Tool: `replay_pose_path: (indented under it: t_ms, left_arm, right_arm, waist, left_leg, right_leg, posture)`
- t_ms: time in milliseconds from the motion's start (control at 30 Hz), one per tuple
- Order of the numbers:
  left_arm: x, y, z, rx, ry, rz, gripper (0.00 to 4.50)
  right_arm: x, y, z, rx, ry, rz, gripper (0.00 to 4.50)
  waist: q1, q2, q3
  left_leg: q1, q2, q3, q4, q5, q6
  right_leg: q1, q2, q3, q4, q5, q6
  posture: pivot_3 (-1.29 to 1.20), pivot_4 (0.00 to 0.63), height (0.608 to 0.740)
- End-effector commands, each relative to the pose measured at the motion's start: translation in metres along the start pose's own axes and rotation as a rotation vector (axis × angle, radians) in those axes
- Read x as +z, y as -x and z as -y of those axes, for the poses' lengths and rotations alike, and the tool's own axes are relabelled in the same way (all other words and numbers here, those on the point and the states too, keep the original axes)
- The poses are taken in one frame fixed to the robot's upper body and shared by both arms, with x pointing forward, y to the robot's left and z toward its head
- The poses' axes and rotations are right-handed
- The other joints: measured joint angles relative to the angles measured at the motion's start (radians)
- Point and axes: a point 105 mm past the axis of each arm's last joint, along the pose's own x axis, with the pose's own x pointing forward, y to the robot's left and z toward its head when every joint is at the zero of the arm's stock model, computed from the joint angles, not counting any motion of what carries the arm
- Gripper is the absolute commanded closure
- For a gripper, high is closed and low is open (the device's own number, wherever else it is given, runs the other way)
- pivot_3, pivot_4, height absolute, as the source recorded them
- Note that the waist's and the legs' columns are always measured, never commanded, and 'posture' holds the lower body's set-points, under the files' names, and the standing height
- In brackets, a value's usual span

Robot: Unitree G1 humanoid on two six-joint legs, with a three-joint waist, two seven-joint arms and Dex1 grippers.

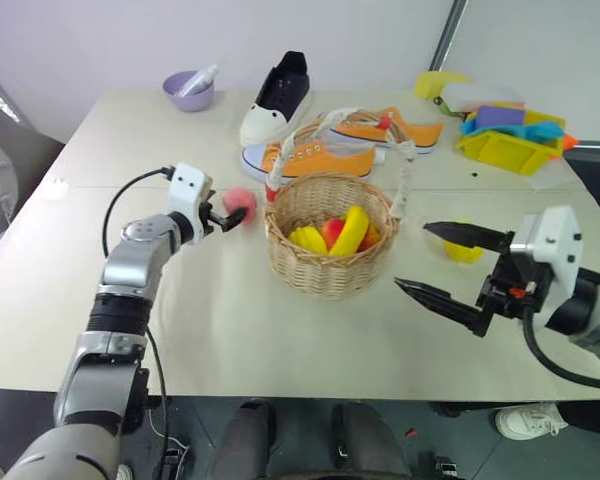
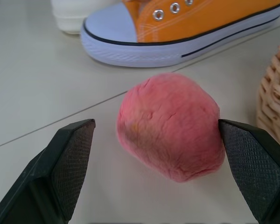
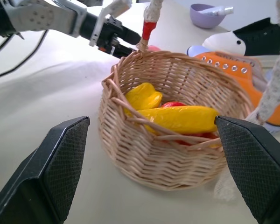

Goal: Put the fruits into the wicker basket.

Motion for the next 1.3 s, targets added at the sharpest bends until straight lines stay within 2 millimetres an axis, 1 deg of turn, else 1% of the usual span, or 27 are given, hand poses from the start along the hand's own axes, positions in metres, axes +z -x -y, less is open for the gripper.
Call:
replay_pose_path:
  t_ms: [33, 67, 100, 200, 300, 433, 500, 600, 667, 733, 867, 933, 1067, 1100, 1167, 1200, 1300]
  left_arm:
    - [-0.001, -0.001, -0.008, 0.041, -0.002, -0.006, 0.55]
    - [-0.001, -0.001, -0.009, 0.046, 0.0, -0.007, 0.85]
    - [-0.001, -0.002, -0.009, 0.05, 0.0, -0.008, 1.29]
    - [-0.001, -0.003, -0.011, 0.059, 0.015, -0.005, 2.82]
    - [0.0, -0.003, -0.012, 0.058, 0.016, 0.007, 2.82]
    - [0.004, 0.004, -0.024, 0.107, 0.037, 0.046, 2.82]
    - [0.01, 0.008, -0.02, 0.065, 0.048, 0.085, 2.82]
    - [0.017, 0.015, -0.009, -0.039, 0.042, 0.11, 2.03]
    - [0.021, 0.021, -0.004, -0.084, 0.03, 0.111, 1.12]
    - [0.025, 0.024, -0.004, -0.094, 0.023, 0.111, 0.09]
    - [0.031, 0.024, -0.011, -0.06, -0.009, 0.097, 0.03]
    - [0.036, 0.018, -0.016, -0.022, -0.05, 0.079, 0.03]
    - [0.042, 0.006, -0.018, -0.009, -0.077, 0.057, 0.03]
    - [0.044, 0.0, -0.017, -0.016, -0.089, 0.049, 0.03]
    - [0.045, -0.009, -0.007, -0.09, -0.106, 0.02, 0.03]
    - [0.042, -0.013, -0.002, -0.132, -0.106, -0.012, 0.03]
    - [0.038, -0.016, 0.003, -0.191, -0.107, -0.058, 0.03]
  right_arm:
    - [0.01, -0.002, -0.009, 0.016, 0.041, 0.051, 0.0]
    - [0.01, -0.003, -0.011, 0.022, 0.035, 0.06, 0.0]
    - [0.01, -0.003, -0.013, 0.026, 0.031, 0.065, 0.0]
    - [0.009, -0.005, -0.016, 0.031, 0.028, 0.068, 0.0]
    - [0.009, -0.008, -0.019, 0.041, 0.02, 0.075, 0.0]
    - [0.008, -0.008, -0.019, 0.04, 0.019, 0.072, 0.0]
    - [0.007, -0.008, -0.019, 0.039, 0.02, 0.071, 0.0]
    - [0.007, -0.009, -0.018, 0.04, 0.022, 0.07, 0.0]
    - [0.008, -0.009, -0.017, 0.039, 0.024, 0.073, 0.0]
    - [0.008, -0.009, -0.017, 0.039, 0.025, 0.074, 0.0]
    - [0.009, -0.01, -0.016, 0.04, 0.027, 0.075, 0.0]
    - [0.01, -0.01, -0.016, 0.041, 0.028, 0.076, 0.0]
    - [0.011, -0.012, -0.015, 0.042, 0.031, 0.08, 0.0]
    - [0.012, -0.012, -0.015, 0.043, 0.031, 0.081, 0.0]
    - [0.012, -0.013, -0.015, 0.044, 0.034, 0.082, 0.0]
    - [0.013, -0.013, -0.015, 0.041, 0.037, 0.083, 0.0]
    - [0.013, -0.014, -0.015, 0.036, 0.041, 0.082, 0.0]
  waist:
    - [-0.004, 0.0, 0.0]
    - [-0.006, 0.0, 0.0]
    - [-0.006, 0.0, 0.0]
    - [-0.002, 0.0, 0.0]
    - [0.002, -0.001, 0.0]
    - [0.002, -0.001, 0.0]
    - [0.002, -0.001, 0.0]
    - [0.001, -0.001, 0.0]
    - [0.001, -0.001, 0.0]
    - [0.001, -0.001, 0.0]
    - [0.002, -0.001, 0.0]
    - [0.002, -0.001, 0.001]
    - [0.002, -0.002, 0.001]
    - [0.002, -0.002, 0.001]
    - [0.002, -0.003, 0.002]
    - [0.002, -0.003, 0.002]
    - [-0.003, -0.003, 0.002]
  left_leg:
    - [0.0, 0.0, 0.0, 0.0, 0.0, 0.0]
    - [0.0, 0.0, 0.0, 0.0, 0.0, 0.0]
    - [0.0, 0.001, 0.0, 0.0, 0.0, 0.0]
    - [0.0, 0.001, 0.0, 0.0, 0.0, 0.0]
    - [0.0, 0.0, 0.0, 0.0, 0.0, 0.0]
    - [0.0, 0.0, 0.0, 0.0, 0.0, 0.0]
    - [0.0, 0.0, 0.0, 0.0, 0.0, 0.0]
    - [0.0, 0.0, 0.0, 0.0, 0.0, 0.0]
    - [0.0, 0.0, 0.0, 0.0, 0.0, 0.0]
    - [0.0, 0.0, 0.0, 0.0, 0.0, 0.0]
    - [0.0, 0.0, 0.0, 0.0, 0.0, 0.0]
    - [0.0, 0.0, 0.0, 0.0, 0.0, 0.0]
    - [-0.001, 0.0, -0.001, 0.001, 0.0, 0.0]
    - [-0.001, -0.001, -0.001, 0.001, 0.0, 0.0]
    - [-0.001, -0.001, -0.001, 0.001, 0.0, 0.0]
    - [-0.001, -0.003, -0.001, 0.001, 0.0, 0.0]
    - [-0.001, -0.005, -0.001, 0.001, 0.0, 0.0]
  right_leg:
    - [0.0, 0.0, 0.0, 0.0, 0.0, 0.0]
    - [0.0, 0.001, 0.0, 0.0, 0.0, 0.0]
    - [-0.001, 0.001, 0.0, 0.001, 0.0, 0.0]
    - [-0.001, 0.001, 0.0, 0.001, 0.0, 0.0]
    - [0.0, 0.0, 0.0, 0.0, 0.0, 0.0]
    - [0.0, 0.0, 0.0, 0.0, 0.0, 0.0]
    - [-0.001, 0.0, 0.0, 0.0, 0.0, 0.0]
    - [-0.001, 0.0, 0.0, 0.0, 0.0, 0.0]
    - [-0.001, 0.0, 0.0, 0.0, 0.0, 0.0]
    - [-0.001, 0.0, 0.0, 0.0, 0.0, 0.0]
    - [0.0, 0.0, 0.0, 0.0, 0.0, 0.0]
    - [0.0, 0.0, 0.0, 0.0, 0.0, 0.0]
    - [0.0, 0.0, 0.0, 0.0, 0.0, 0.0]
    - [0.0, 0.0, 0.0, 0.0, 0.0, 0.0]
    - [0.0, 0.0, 0.0, 0.0, 0.0, 0.0]
    - [0.0, 0.0, 0.0, 0.0, 0.0, 0.0]
    - [0.0, 0.0, 0.0, 0.0, 0.0, 0.001]
  posture:
    - [0.0, 0.15, 0.721]
    - [0.0, 0.15, 0.721]
    - [0.0, 0.15, 0.721]
    - [0.0, 0.15, 0.721]
    - [0.0, 0.15, 0.721]
    - [0.0, 0.15, 0.721]
    - [0.0, 0.15, 0.721]
    - [0.0, 0.15, 0.721]
    - [0.0, 0.15, 0.721]
    - [0.0, 0.15, 0.721]
    - [0.0, 0.15, 0.721]
    - [0.0, 0.15, 0.721]
    - [0.0, 0.15, 0.721]
    - [0.0, 0.15, 0.721]
    - [0.0, 0.15, 0.721]
    - [0.0, 0.15, 0.721]
    - [0.0, 0.15, 0.721]
